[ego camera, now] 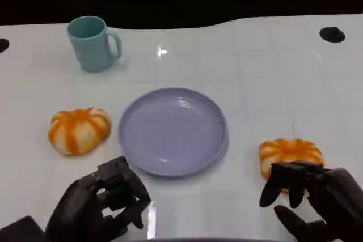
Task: Grasp the bread from the table and place it into the plate.
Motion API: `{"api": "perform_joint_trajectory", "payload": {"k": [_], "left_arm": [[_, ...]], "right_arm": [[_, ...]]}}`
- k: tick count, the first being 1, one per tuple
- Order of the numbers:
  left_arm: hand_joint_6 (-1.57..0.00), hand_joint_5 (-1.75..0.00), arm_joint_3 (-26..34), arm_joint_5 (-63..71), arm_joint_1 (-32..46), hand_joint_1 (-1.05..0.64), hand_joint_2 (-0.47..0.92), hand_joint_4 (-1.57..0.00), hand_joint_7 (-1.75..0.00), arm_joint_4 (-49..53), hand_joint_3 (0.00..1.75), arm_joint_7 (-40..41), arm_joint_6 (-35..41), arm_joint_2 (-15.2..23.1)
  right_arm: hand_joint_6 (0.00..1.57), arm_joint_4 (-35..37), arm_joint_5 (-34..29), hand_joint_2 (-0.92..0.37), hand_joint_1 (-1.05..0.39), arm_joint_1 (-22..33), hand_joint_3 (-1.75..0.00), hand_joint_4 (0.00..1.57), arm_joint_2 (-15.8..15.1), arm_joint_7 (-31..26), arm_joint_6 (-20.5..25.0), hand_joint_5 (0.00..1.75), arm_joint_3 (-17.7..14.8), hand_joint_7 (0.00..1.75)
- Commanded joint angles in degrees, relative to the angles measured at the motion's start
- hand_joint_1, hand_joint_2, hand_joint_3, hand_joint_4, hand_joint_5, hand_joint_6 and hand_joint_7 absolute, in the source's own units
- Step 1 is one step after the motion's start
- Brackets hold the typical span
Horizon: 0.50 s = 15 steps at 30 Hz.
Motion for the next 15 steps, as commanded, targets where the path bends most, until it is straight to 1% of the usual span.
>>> {"api": "perform_joint_trajectory", "payload": {"k": [1, 7, 15], "left_arm": [[-0.57, -1.75, 0.5, -0.44, -0.13, -0.54, 0.92, -0.67, -1.58, 0.12, 0.33, -0.15, -0.24, 0.24], [-0.57, -1.75, 0.83, -0.48, 0.01, -0.55, 0.92, -0.68, -1.59, 0.16, 0.33, -0.16, -0.65, 0.38], [-0.58, -1.75, 1.13, -0.76, 0.01, -0.57, 0.92, -0.69, -1.6, -0.26, 0.33, -0.39, -0.45, 0.5]], "right_arm": [[0.71, 0.64, 0.43, -0.22, -0.01, -0.3, -1.25, 0.77, -0.11, -0.9, -0.51, 1.7, -0.14, 1.35], [0.71, 0.22, 0.39, -0.23, -0.02, -0.2, -1.23, 0.76, -0.09, -0.79, 0.03, 1.7, 0.08, 1.34], [0.71, -0.66, 0.36, -0.23, -0.03, -0.3, -1.25, 0.76, -0.06, -0.44, 0.66, 1.71, 0.11, 1.33]]}}
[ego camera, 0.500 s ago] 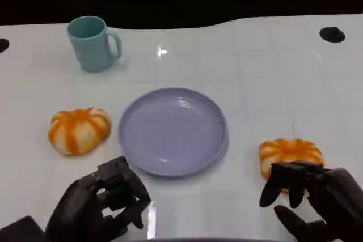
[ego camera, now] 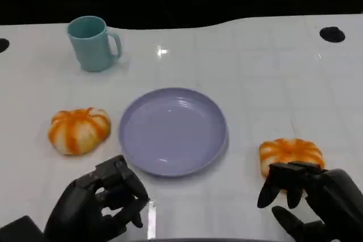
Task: Grasp the bread from the table and place it into the plate.
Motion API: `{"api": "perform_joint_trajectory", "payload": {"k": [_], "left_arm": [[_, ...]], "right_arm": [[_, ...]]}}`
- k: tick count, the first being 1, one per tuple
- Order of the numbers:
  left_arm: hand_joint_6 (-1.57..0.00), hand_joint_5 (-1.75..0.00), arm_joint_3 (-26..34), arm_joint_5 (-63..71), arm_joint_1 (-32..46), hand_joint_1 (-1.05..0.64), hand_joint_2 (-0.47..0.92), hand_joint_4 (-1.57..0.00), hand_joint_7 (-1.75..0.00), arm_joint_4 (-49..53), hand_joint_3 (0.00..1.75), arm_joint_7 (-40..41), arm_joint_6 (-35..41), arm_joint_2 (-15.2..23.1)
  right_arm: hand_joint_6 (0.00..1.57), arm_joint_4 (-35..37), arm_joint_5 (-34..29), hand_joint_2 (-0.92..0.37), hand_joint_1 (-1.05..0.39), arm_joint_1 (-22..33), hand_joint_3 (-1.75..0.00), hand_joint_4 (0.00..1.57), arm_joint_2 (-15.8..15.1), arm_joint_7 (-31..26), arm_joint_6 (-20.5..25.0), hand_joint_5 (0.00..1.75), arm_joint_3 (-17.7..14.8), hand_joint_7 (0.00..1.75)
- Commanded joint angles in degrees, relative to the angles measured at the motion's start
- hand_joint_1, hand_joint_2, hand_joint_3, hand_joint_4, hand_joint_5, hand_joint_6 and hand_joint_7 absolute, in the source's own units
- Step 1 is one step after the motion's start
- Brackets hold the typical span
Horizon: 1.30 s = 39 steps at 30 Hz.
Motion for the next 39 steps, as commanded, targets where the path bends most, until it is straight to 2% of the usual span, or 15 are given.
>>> {"api": "perform_joint_trajectory", "payload": {"k": [1, 7, 10, 14, 16, 18, 19, 20, 21, 22, 23, 26, 30, 34, 39], "left_arm": [[-0.58, -1.75, 0.69, -0.29, 0.05, -0.57, 0.92, -0.69, -1.6, -0.27, 0.33, -0.35, -0.49, 0.8], [-0.58, -1.75, 0.72, -0.32, 0.28, -0.56, 0.92, -0.69, -1.59, -0.72, 0.33, -0.38, -0.22, 0.86], [-0.58, -1.75, 0.67, -0.41, 0.25, -0.57, 0.92, -0.7, -1.59, -0.73, 0.32, -0.37, -0.07, 0.75], [-0.58, -1.75, 0.74, -0.43, 0.08, -0.57, 0.92, -0.7, -1.58, -0.54, 0.32, -0.43, -0.37, 0.73], [-0.58, -1.75, 0.83, -0.56, 0.03, -0.56, 0.92, -0.69, -1.58, -0.56, 0.32, -0.38, -0.22, 0.71], [-0.59, -1.75, 0.84, -0.53, 0.01, -0.57, 0.92, -0.69, -1.57, -0.64, 0.32, -0.34, -0.07, 0.75], [-0.59, -1.75, 0.83, -0.42, -0.01, -0.57, 0.92, -0.69, -1.57, -0.63, 0.32, -0.29, -0.13, 0.76], [-0.59, -1.75, 0.83, -0.38, -0.03, -0.57, 0.92, -0.69, -1.57, -0.62, 0.32, -0.28, -0.16, 0.75], [-0.59, -1.75, 0.82, -0.35, -0.05, -0.56, 0.92, -0.69, -1.57, -0.62, 0.32, -0.26, -0.18, 0.73], [-0.59, -1.75, 0.82, -0.39, -0.09, -0.56, 0.92, -0.69, -1.57, -0.57, 0.32, -0.3, -0.19, 0.7], [-0.59, -1.75, 0.82, -0.55, -0.11, -0.56, 0.92, -0.69, -1.57, -0.53, 0.32, -0.38, -0.15, 0.64], [-0.59, -1.75, 0.75, -0.42, 0.01, -0.55, 0.92, -0.69, -1.57, -1.02, 0.32, -0.12, 0.44, 0.65], [-0.59, -1.75, 0.71, 0.07, 0.01, -0.55, 0.92, -0.69, -1.58, -1.02, 0.32, 0.02, 0.31, 0.78], [-0.58, -1.75, 0.58, 0.33, 0.03, -0.56, 0.92, -0.69, -1.58, -1.05, 0.33, 0.17, 0.14, 0.64], [-0.58, -1.75, 0.41, 0.11, 0.09, -0.56, 0.92, -0.69, -1.58, -1.28, 0.33, 0.15, 0.44, 0.46]], "right_arm": [[0.71, -0.99, 0.35, -0.23, -0.03, -0.12, -1.26, 0.76, -0.26, 0.09, 0.71, 1.71, -0.31, 1.34], [0.71, -2.02, 0.32, -0.21, -0.04, 0.17, -1.29, 0.76, -0.13, -0.06, 1.35, 1.7, -0.44, 1.34], [0.72, -2.79, 0.78, -0.19, -0.02, 0.46, -1.28, 0.75, 0.03, -0.55, 1.26, 1.62, -0.98, 1.23], [0.73, -5.48, -0.49, -0.2, -0.1, 0.92, -1.23, 0.72, -0.36, -0.35, 2.95, 1.51, -1.87, 1.07], [0.67, -8.17, -1.8, -0.3, -0.19, 1.29, -1.04, 0.63, -1.27, 1.44, 5.33, 1.43, -2.22, 0.99], [0.57, -10.4, -3.11, -0.5, -0.27, 1.6, -0.65, 0.51, -2.0, 3.05, 7.55, 1.28, -2.46, 0.86], [0.54, -12.2, -4.15, -0.56, -0.29, 1.9, -0.53, 0.49, -2.44, 4.51, 9.61, 1.24, -2.69, 0.81], [0.48, -13.84, -4.99, -0.63, -0.34, 2.17, -0.4, 0.41, -2.8, 5.86, 11.45, 1.13, -2.88, 0.71], [0.47, -15.26, -5.66, -0.73, -0.37, 2.37, -0.21, 0.36, -3.15, 7.03, 12.97, 0.95, -3.05, 0.53], [0.48, -16.9, -6.49, -0.77, -0.38, 2.54, -0.12, 0.35, -3.54, 8.3, 14.61, 0.85, -3.29, 0.42], [0.45, -18.33, -7.31, -0.79, -0.41, 2.71, -0.06, 0.26, -3.83, 9.35, 16.05, 0.74, -3.44, 0.32], [0.39, -21.91, -10.67, -0.8, -0.47, 2.9, -0.01, 0.15, -4.69, 11.42, 19.69, 0.63, -3.63, 0.19], [0.3, -26.1, -16.14, -0.8, -0.54, 2.64, 0.0, 0.04, -5.2, 15.59, 25.52, 0.59, -3.27, 0.1], [0.27, -28.84, -21.89, -0.8, -0.59, 1.73, 0.0, 0.0, -5.95, 19.81, 29.93, 0.57, -2.67, 0.06], [0.24, -28.82, -25.79, -0.79, -0.59, -0.14, 0.0, 0.0, -6.64, 23.65, 32.48, 0.44, -1.31, 0.03]]}}
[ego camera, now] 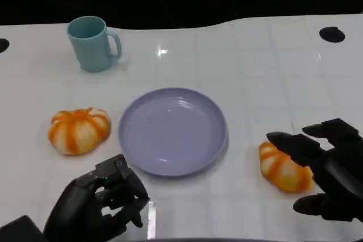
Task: Grasp the bread from the table and place it into the plate.
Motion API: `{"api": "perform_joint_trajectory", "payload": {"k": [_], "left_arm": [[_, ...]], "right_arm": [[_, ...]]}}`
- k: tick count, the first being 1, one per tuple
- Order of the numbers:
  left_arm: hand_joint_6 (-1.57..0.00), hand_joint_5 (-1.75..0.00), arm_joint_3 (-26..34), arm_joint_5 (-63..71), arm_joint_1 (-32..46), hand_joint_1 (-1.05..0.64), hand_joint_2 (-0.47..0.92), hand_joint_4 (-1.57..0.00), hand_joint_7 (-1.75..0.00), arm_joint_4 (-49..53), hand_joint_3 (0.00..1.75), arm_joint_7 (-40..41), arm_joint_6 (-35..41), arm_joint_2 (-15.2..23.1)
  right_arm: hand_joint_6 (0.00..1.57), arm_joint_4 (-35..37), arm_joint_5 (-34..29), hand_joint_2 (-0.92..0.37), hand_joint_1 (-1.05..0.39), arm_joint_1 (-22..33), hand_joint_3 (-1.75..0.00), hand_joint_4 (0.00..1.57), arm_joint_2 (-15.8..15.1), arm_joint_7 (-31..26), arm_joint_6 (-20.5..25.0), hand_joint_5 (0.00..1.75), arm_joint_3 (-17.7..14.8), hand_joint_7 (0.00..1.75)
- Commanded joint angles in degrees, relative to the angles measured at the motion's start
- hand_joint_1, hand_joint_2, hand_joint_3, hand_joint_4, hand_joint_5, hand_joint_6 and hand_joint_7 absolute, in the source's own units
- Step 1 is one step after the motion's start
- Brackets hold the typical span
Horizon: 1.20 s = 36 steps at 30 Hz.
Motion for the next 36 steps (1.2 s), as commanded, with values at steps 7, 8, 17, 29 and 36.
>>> {"api": "perform_joint_trajectory", "payload": {"k": [7, 8, 17, 29, 36], "left_arm": [[-0.58, -1.75, 0.3, -0.27, 0.11, -0.55, 0.92, -0.69, -1.59, -0.67, 0.33, 0.15, 0.1, 0.21], [-0.57, -1.75, 0.3, -0.15, 0.13, -0.55, 0.92, -0.69, -1.59, -0.71, 0.33, 0.22, 0.13, 0.23], [-0.57, -1.75, 0.39, 0.28, 0.21, -0.56, 0.92, -0.69, -1.58, -0.9, 0.33, 0.39, 0.02, 0.31], [-0.58, -1.75, 0.27, 0.32, 0.68, -0.55, 0.92, -0.68, -1.57, -1.48, 0.33, 0.5, 0.02, 0.15], [-0.58, -1.75, 0.19, 0.72, 1.04, -0.56, 0.92, -0.68, -1.57, -2.12, 0.33, 0.77, 0.34, 0.18]], "right_arm": [[0.26, 6.25, -5.43, -0.79, -0.59, -5.34, 0.0, 0.0, -1.83, 1.96, 1.85, 0.46, 3.61, 0.03], [0.26, 7.14, -5.55, -0.79, -0.59, -5.82, 0.0, 0.0, -1.89, 2.01, 1.9, 0.46, 3.95, 0.02], [0.26, 19.7, -6.09, -0.81, -0.59, -12.62, -0.01, 0.01, -1.64, -0.71, 2.28, 0.43, 8.18, 0.01], [0.39, 36.37, -7.12, -0.9, -0.58, -20.65, -0.01, 0.28, -1.62, -7.25, 2.78, 0.32, 14.36, 0.02], [1.22, 45.3, 1.81, -0.88, -0.16, -22.89, -0.02, 1.0, -0.72, -22.58, -7.36, 1.21, 13.31, 0.29]]}}
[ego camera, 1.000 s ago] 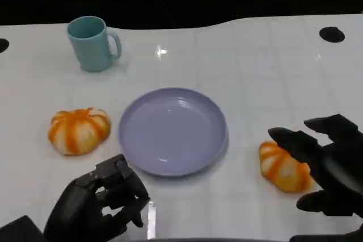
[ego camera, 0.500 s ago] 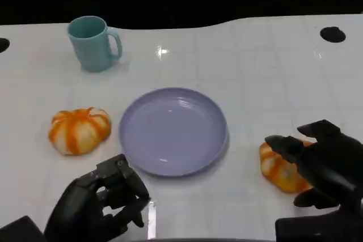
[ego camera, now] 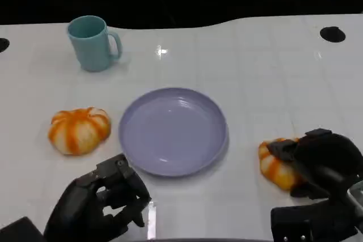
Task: Grasp the bread from the table and place it into the plate.
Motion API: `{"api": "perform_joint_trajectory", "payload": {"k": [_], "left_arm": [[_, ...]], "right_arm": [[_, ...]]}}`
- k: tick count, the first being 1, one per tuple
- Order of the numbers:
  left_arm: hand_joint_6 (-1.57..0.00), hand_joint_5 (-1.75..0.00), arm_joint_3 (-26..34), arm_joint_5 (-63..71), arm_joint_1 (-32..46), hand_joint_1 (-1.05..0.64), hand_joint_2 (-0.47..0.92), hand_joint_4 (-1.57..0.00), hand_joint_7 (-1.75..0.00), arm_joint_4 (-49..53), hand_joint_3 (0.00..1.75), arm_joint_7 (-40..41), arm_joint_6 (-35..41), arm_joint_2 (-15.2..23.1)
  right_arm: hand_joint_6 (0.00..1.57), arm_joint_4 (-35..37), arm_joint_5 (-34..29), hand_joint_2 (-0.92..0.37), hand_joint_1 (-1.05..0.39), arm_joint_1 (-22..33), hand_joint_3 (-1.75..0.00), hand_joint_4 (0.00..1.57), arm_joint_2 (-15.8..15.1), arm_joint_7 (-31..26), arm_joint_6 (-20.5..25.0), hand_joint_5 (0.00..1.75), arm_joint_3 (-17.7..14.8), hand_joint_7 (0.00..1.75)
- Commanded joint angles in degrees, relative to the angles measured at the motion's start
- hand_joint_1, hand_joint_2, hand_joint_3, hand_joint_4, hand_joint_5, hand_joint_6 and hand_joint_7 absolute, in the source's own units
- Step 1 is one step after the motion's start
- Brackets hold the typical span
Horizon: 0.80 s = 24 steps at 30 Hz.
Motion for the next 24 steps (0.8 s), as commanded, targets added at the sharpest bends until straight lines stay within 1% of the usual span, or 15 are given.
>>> {"api": "perform_joint_trajectory", "payload": {"k": [1, 2, 3, 4, 5, 6, 7, 8, 10, 12, 13, 15, 19, 21, 24], "left_arm": [[-0.58, -1.75, 0.31, 0.46, 0.49, -0.56, 0.92, -0.68, -1.57, -0.81, 0.33, 0.63, 0.29, 0.53], [-0.58, -1.75, 0.29, 0.39, 0.47, -0.56, 0.92, -0.68, -1.57, -0.85, 0.33, 0.59, 0.36, 0.5], [-0.58, -1.75, 0.28, 0.32, 0.48, -0.56, 0.92, -0.68, -1.57, -0.93, 0.33, 0.57, 0.51, 0.49], [-0.58, -1.75, 0.27, 0.27, 0.44, -0.56, 0.92, -0.68, -1.57, -0.94, 0.33, 0.58, 0.65, 0.46], [-0.58, -1.75, 0.28, 0.25, 0.41, -0.56, 0.92, -0.68, -1.57, -0.92, 0.33, 0.63, 0.75, 0.42], [-0.58, -1.75, 0.29, 0.24, 0.38, -0.56, 0.92, -0.68, -1.57, -0.91, 0.33, 0.66, 0.81, 0.39], [-0.58, -1.75, 0.31, 0.3, 0.34, -0.56, 0.92, -0.68, -1.57, -0.81, 0.33, 0.65, 0.75, 0.39], [-0.58, -1.75, 0.32, 0.5, 0.3, -0.56, 0.92, -0.68, -1.57, -0.7, 0.33, 0.71, 0.59, 0.41], [-0.58, -1.75, 0.35, 0.86, 0.2, -0.56, 0.92, -0.68, -1.57, -0.37, 0.33, 0.68, 0.05, 0.47], [-0.58, -1.75, 0.4, 1.02, 0.13, -0.56, 0.92, -0.68, -1.57, -0.17, 0.33, 0.57, -0.24, 0.43], [-0.58, -1.75, 0.42, 1.05, 0.12, -0.56, 0.92, -0.68, -1.57, -0.13, 0.33, 0.54, -0.24, 0.38], [-0.58, -1.75, 0.42, 1.02, 0.15, -0.56, 0.92, -0.68, -1.57, -0.14, 0.33, 0.5, -0.2, 0.27], [-0.58, -1.75, 0.38, 0.92, 0.3, -0.56, 0.92, -0.68, -1.56, -0.42, 0.33, 0.45, 0.13, 0.21], [-0.57, -1.75, 0.36, 0.94, 0.38, -0.56, 0.92, -0.68, -1.56, -0.65, 0.33, 0.53, 0.39, 0.2], [-0.58, -1.75, 0.32, 0.65, 0.27, -0.56, 0.92, -0.68, -1.56, -0.43, 0.33, 0.37, 0.26, -0.01]], "right_arm": [[0.99, 5.28, 5.06, -0.89, -0.13, -1.06, -0.03, 0.98, -0.5, -10.36, -7.26, 1.53, -0.84, 1.05], [0.87, 5.92, 5.39, -0.89, -0.12, -1.27, -0.05, 0.96, -0.69, -11.67, -8.15, 1.63, -0.69, 1.38], [0.8, 6.28, 5.5, -0.89, -0.11, -1.42, -0.07, 0.94, -0.86, -12.57, -8.69, 1.69, -0.55, 1.55], [0.75, 6.49, 5.69, -0.89, -0.11, -1.55, -0.09, 0.92, -1.0, -13.36, -9.34, 1.72, -0.56, 1.66], [0.72, 6.73, 5.95, -0.88, -0.12, -1.71, -0.13, 0.9, -1.0, -14.11, -9.86, 1.73, -0.69, 1.7], [0.7, 6.95, 6.17, -0.74, -0.12, -1.85, -0.4, 0.89, -1.0, -14.66, -10.25, 1.74, -0.78, 1.72], [0.69, 7.48, 6.2, -0.57, -0.12, -2.12, -0.71, 0.88, -0.94, -16.2, -10.86, 1.74, -0.86, 1.73], [0.71, 7.88, 6.38, -0.45, -0.12, -2.36, -0.97, 0.9, -0.8, -17.28, -11.21, 1.75, -1.0, 1.7], [0.73, 9.01, 6.86, -0.39, -0.12, -3.05, -1.13, 0.91, -0.54, -19.88, -12.27, 1.75, -1.28, 1.66], [0.75, 10.47, 7.47, -0.38, -0.12, -3.85, -1.17, 0.91, -0.25, -22.56, -13.48, 1.75, -1.51, 1.65], [0.78, 11.21, 7.75, -0.34, -0.11, -4.26, -1.23, 0.93, -0.09, -23.93, -14.03, 1.75, -1.63, 1.62], [0.81, 12.45, 7.84, -0.32, -0.1, -5.08, -1.26, 0.94, 0.04, -26.54, -14.87, 1.75, -1.58, 1.6], [0.81, 14.35, 9.66, -0.27, -0.08, -6.88, -1.34, 1.0, 0.96, -30.59, -17.72, 1.75, -1.81, 1.65], [0.8, 13.63, 10.76, -0.24, -0.08, -7.47, -1.39, 1.01, 1.58, -30.93, -18.48, 1.75, -1.94, 1.7], [0.76, 11.23, 15.17, -0.22, -0.05, -8.18, -1.44, 1.01, 3.06, -27.54, -20.02, 1.75, -2.49, 1.74]]}}
